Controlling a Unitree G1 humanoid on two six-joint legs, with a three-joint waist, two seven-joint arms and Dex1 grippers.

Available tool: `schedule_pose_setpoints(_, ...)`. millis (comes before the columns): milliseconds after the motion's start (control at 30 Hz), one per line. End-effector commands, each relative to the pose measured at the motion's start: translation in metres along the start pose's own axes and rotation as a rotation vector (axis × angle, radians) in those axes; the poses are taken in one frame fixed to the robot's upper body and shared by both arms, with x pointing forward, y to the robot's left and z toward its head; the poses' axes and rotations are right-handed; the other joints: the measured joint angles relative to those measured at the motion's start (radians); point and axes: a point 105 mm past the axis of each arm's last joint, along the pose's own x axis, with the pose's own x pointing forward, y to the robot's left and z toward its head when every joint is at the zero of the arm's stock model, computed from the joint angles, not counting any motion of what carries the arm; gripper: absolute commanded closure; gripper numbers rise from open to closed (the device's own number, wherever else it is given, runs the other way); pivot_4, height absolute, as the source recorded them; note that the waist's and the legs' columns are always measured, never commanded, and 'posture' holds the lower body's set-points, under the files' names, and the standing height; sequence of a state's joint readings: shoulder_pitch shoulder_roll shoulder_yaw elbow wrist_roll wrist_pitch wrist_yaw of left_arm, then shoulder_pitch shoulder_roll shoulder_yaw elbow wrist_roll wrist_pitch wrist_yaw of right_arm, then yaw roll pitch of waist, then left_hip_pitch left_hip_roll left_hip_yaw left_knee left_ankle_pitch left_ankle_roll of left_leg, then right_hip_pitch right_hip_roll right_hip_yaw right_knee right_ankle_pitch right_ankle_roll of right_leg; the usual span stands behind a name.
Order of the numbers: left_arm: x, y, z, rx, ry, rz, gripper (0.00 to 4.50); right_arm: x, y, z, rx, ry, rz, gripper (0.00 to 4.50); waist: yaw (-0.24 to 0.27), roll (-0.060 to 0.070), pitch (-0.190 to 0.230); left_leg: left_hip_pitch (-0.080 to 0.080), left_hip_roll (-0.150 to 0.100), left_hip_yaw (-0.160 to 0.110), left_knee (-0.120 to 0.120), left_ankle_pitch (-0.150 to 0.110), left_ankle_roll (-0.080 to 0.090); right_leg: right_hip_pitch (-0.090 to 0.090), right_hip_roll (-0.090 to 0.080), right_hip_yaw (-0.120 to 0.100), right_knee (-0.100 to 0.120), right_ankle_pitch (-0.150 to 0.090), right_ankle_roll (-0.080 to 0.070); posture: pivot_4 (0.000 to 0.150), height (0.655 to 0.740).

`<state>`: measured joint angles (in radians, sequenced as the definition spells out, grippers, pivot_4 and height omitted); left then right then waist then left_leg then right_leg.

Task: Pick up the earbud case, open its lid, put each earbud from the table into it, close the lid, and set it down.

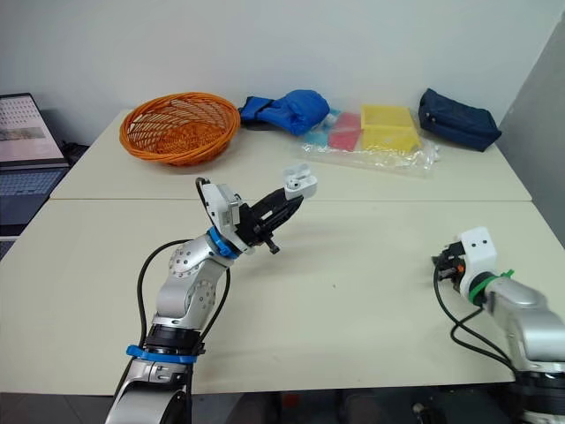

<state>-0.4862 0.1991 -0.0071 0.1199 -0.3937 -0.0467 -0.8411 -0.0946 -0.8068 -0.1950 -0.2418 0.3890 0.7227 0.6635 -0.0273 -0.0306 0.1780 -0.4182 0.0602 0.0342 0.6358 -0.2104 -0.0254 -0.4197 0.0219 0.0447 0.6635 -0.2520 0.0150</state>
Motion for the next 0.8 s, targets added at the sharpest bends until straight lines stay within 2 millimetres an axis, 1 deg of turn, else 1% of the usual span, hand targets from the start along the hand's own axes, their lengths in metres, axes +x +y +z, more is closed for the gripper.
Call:
schedule_pose_setpoints(33,0.005,-0.006,0.013,0.027,-0.042,-0.032,3.74,-0.031,0.02,0.011,-0.176,0.071,0.244,4.09,0.0,-0.001,0.0,0.0,0.0,0.0,0.0,0.0,0.0,0.001,0.0,0.0,0.0,0.0,0.0,0.15,0.74)
schedule_pose_setpoints(67,0.006,-0.006,0.013,0.026,-0.043,-0.031,3.74,-0.037,0.019,0.005,-0.228,0.115,0.275,4.09,0.0,-0.003,-0.001,0.001,0.0,-0.001,0.0,0.0,0.0,0.001,0.0,-0.001,-0.001,0.0,0.0,0.15,0.74)
schedule_pose_setpoints(100,0.006,-0.006,0.012,0.024,-0.045,-0.029,3.74,-0.05,0.012,-0.012,-0.324,0.223,0.319,4.09,0.0,-0.003,-0.001,0.001,0.001,-0.002,0.0,0.0,0.0,0.002,0.001,-0.002,-0.001,0.0,0.0,0.15,0.74)
schedule_pose_setpoints(133,0.006,-0.006,0.012,0.023,-0.046,-0.027,3.74,-0.061,0.007,-0.025,-0.395,0.311,0.365,4.09,0.002,-0.002,-0.001,0.001,0.001,-0.002,0.001,0.0,0.0,0.002,0.001,-0.002,-0.001,0.0,0.0,0.15,0.74)
schedule_pose_setpoints(167,0.006,-0.007,0.012,0.02,-0.048,-0.024,3.74,-0.072,-0.003,-0.039,-0.464,0.41,0.391,4.09,0.003,-0.002,-0.001,0.002,0.0,-0.002,0.001,0.0,0.0,0.003,0.0,-0.002,-0.001,0.0,0.0,0.15,0.74)
schedule_pose_setpoints(267,0.004,-0.01,0.01,0.012,-0.05,-0.017,3.74,-0.092,-0.027,-0.061,-0.572,0.576,0.43,4.09,-0.002,-0.002,-0.001,0.002,-0.001,-0.001,0.004,0.0,0.0,0.004,-0.001,-0.002,-0.001,0.0,0.0,0.15,0.74)
schedule_pose_setpoints(400,0.002,-0.015,0.009,0.006,-0.048,-0.012,3.74,-0.113,-0.048,-0.082,-0.615,0.744,0.453,4.09,-0.008,-0.002,-0.001,0.003,-0.001,0.001,0.007,0.0,0.0,0.005,-0.002,0.0,0.001,0.001,0.001,0.15,0.74)
schedule_pose_setpoints(467,0.0,-0.016,0.008,0.003,-0.046,-0.009,3.74,-0.115,-0.053,-0.084,-0.593,0.756,0.433,4.09,-0.006,-0.002,-0.001,0.004,-0.001,0.0,0.008,0.0,0.0,0.005,-0.002,-0.001,0.002,0.001,0.001,0.15,0.74)
schedule_pose_setpoints(567,0.0,-0.017,0.009,-0.001,-0.044,-0.005,3.74,-0.113,-0.058,-0.084,-0.61,0.752,0.416,4.09,-0.007,-0.002,-0.001,0.004,-0.001,0.0,0.008,0.0,0.0,0.006,-0.001,0.0,0.002,0.001,0.0,0.15,0.74)
schedule_pose_setpoints(667,0.0,-0.018,0.009,-0.009,-0.041,-0.002,3.74,-0.108,-0.066,-0.083,-0.63,0.734,0.376,4.09,-0.006,-0.002,-0.001,0.005,-0.001,0.0,0.009,0.0,0.0,0.007,-0.002,0.0,0.001,0.002,0.001,0.15,0.74)
schedule_pose_setpoints(800,-0.001,-0.021,0.007,-0.02,-0.031,-0.008,3.74,-0.098,-0.066,-0.076,-0.653,0.69,0.379,4.09,-0.004,-0.001,-0.001,0.005,-0.001,0.0,0.009,0.0,0.0,0.007,-0.002,0.0,0.001,0.002,0.002,0.15,0.74)
